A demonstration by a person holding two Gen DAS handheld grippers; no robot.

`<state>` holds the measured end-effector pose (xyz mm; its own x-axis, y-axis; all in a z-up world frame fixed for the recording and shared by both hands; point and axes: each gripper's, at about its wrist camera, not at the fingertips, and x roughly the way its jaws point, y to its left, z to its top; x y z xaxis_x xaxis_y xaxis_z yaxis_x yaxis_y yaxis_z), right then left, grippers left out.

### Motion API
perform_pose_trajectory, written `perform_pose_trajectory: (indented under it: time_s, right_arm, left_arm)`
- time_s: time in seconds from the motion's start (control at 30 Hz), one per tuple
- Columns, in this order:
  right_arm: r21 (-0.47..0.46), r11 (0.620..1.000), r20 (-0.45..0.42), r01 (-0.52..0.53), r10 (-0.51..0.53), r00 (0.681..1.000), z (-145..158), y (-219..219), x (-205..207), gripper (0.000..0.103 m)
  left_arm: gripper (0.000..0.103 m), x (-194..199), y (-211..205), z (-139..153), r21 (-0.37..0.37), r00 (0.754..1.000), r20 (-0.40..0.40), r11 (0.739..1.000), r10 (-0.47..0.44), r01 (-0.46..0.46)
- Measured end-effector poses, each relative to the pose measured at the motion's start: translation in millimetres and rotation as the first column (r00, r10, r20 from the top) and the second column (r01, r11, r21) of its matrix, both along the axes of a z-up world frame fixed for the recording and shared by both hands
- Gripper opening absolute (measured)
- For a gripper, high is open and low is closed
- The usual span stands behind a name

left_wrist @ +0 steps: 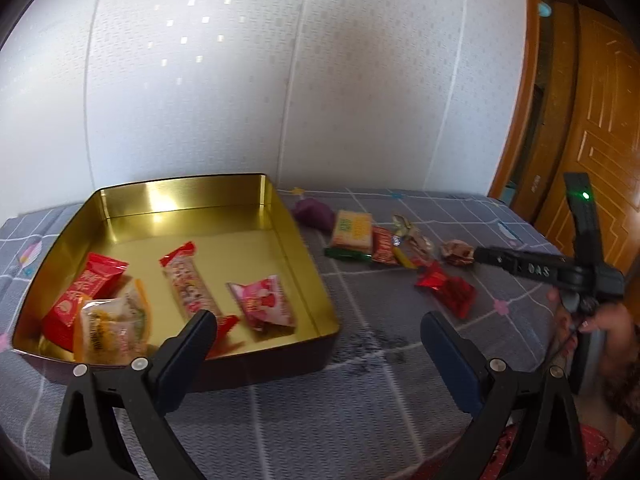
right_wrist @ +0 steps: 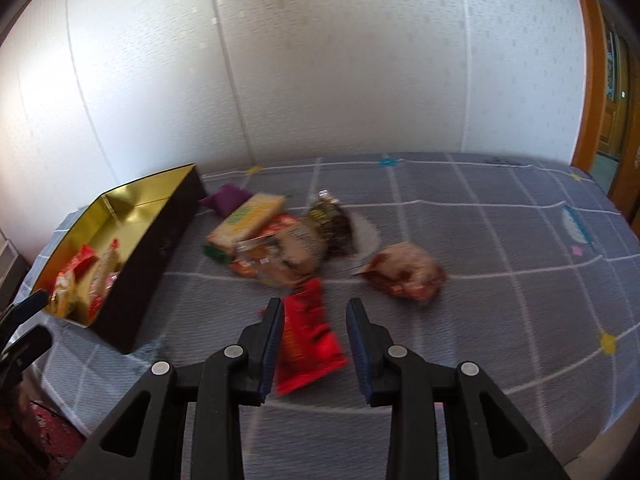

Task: Organize snacks
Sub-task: 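Move the right gripper over the beige floral pastry packet on the bed, then grasp the beige floral pastry packet with right gripper while left grasps the shiny red candy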

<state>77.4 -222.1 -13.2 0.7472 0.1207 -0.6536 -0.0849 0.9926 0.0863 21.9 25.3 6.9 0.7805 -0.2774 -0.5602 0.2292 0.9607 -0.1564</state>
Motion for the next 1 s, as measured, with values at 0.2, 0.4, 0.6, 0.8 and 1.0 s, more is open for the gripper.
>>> perform_pose_trajectory:
  time_s: [0.2,0.4,0.6,0.8,1.0]
  right_arm:
    - [0.049,0.999,0.036,0.0,-0.001,0.999,5.8,-43.4,31.4,0.039]
    - [-0.01,0.996,-0.007,-0.092,0.092,0.996,-9.7,-46.9,70.8,0.043]
    - [0.047,0.991,-0.091,-0.128,0.132,0.987,-26.1,-50.2,78.9,0.051]
    - [0.046,0.99,-0.157,-0.132,0.137,0.978,-35.0,-44.6,72.2,0.051]
    - [0.057,0.994,-0.171,-0.098,0.106,0.98,-37.9,-49.7,69.5,0.044]
  left_arm:
    - [0.102,4.4,-24.2,-2.1,-0.014,0.995,-0.066,0.998,-0.07,0.069]
    - [0.102,6.9,-46.2,-1.8,0.003,0.987,-0.101,0.992,-0.123,0.124]
    - [0.102,17.2,-58.9,-2.9,0.024,0.984,-0.128,0.991,-0.126,0.13]
    - [0.102,31.0,-70.3,1.2,0.001,0.98,-0.159,0.992,-0.122,0.124]
    - [0.102,37.3,-87.0,3.3,0.025,0.977,-0.163,0.989,-0.138,0.144]
